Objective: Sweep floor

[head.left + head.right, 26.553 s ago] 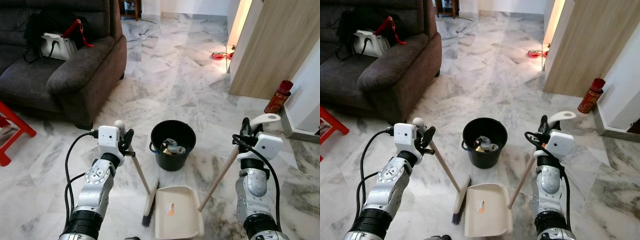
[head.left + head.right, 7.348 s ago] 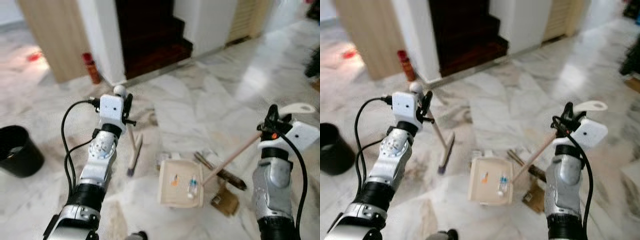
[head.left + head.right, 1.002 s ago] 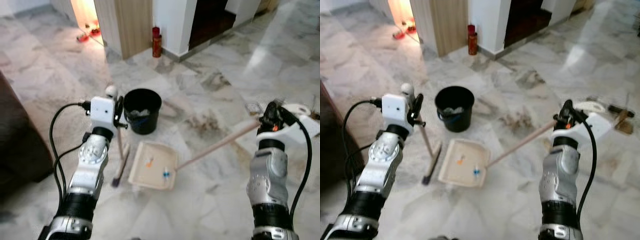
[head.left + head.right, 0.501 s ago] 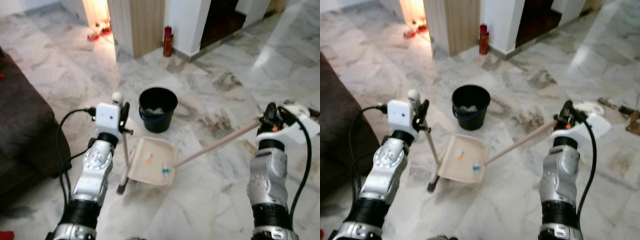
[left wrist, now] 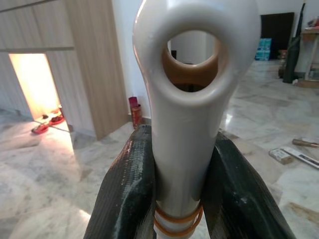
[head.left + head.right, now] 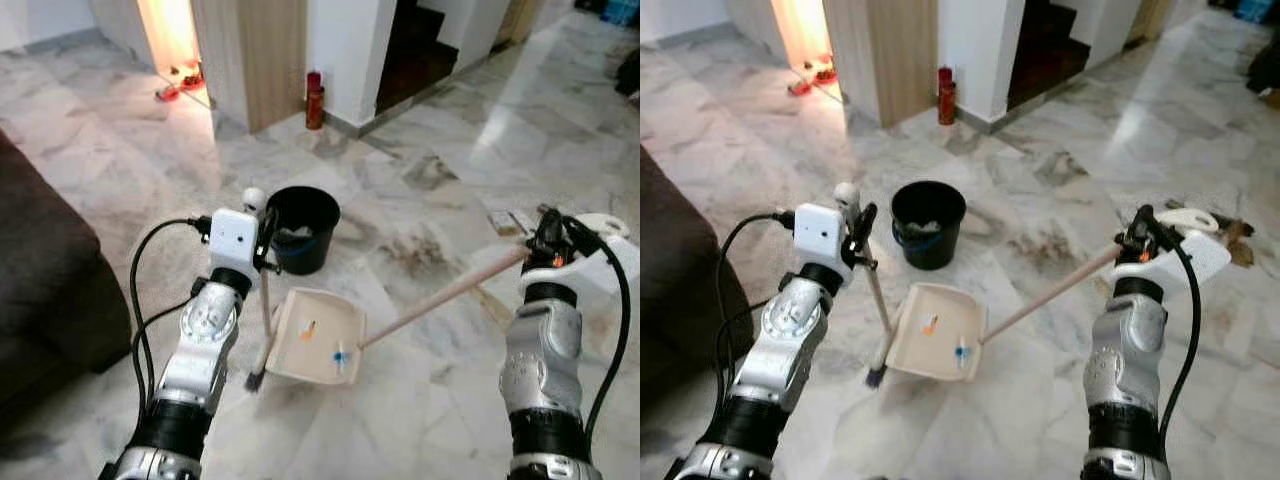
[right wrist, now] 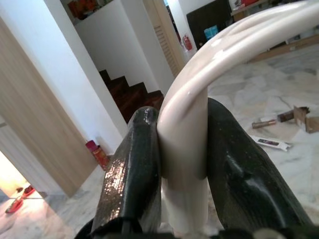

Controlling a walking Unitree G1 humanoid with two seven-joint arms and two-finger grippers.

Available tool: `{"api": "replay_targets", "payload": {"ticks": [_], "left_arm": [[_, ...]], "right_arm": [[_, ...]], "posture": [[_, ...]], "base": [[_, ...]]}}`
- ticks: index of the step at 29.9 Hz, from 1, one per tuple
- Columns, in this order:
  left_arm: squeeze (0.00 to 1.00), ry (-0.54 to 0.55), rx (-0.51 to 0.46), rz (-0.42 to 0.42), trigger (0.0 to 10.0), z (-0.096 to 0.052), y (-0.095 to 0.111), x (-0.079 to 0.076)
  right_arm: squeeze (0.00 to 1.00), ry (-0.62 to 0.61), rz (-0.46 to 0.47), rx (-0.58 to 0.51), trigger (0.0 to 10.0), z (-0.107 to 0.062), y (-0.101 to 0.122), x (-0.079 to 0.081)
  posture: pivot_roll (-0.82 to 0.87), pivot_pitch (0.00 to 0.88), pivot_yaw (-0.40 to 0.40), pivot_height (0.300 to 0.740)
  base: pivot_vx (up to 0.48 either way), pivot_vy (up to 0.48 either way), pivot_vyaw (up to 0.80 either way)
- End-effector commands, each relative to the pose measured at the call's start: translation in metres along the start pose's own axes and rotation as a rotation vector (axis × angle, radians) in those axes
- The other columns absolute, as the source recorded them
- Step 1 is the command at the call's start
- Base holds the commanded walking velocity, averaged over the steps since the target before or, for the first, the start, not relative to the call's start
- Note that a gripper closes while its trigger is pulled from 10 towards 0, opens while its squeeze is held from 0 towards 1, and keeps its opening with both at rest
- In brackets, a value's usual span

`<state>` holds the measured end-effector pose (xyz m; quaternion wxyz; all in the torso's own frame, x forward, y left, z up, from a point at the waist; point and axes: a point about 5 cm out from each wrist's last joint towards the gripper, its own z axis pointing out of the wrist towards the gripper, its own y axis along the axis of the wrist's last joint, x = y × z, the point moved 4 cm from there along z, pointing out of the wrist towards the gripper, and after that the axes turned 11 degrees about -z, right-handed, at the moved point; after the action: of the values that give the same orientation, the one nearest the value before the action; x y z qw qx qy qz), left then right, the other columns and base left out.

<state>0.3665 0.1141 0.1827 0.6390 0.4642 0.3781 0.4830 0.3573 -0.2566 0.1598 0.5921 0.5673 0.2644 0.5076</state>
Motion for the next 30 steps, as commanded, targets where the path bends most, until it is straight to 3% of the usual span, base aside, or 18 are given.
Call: {"api": "replay_targets", "payload": {"ticks": [1, 22, 30], "left_arm": [[0.00, -0.026, -0.059, 0.008, 10.0, 0.0042, 0.0163, -0.0064], [0.00, -0.018, -0.056, 0.021, 10.0, 0.0047, 0.0172, -0.0034], [0.00, -0.015, -0.054, 0.024, 10.0, 0.0057, 0.0168, -0.0044]], "right_arm": [[0.00, -0.012, 0.037, -0.062, 10.0, 0.0036, 0.0151, -0.0014], [0.00, 0.009, -0.001, -0.074, 10.0, 0.0023, 0.0166, 0.0020], [0.00, 0.028, -0.008, -0.086, 10.0, 0.0036, 0.0198, 0.0051]], "posture": [[0.15, 0.100, -0.036, 0.740], [0.15, 0.103, -0.039, 0.740], [0.15, 0.101, -0.043, 0.740]], "base": [[0.307, 0.000, 0.00], [0.332, 0.000, 0.00], [0.336, 0.000, 0.57]]}}
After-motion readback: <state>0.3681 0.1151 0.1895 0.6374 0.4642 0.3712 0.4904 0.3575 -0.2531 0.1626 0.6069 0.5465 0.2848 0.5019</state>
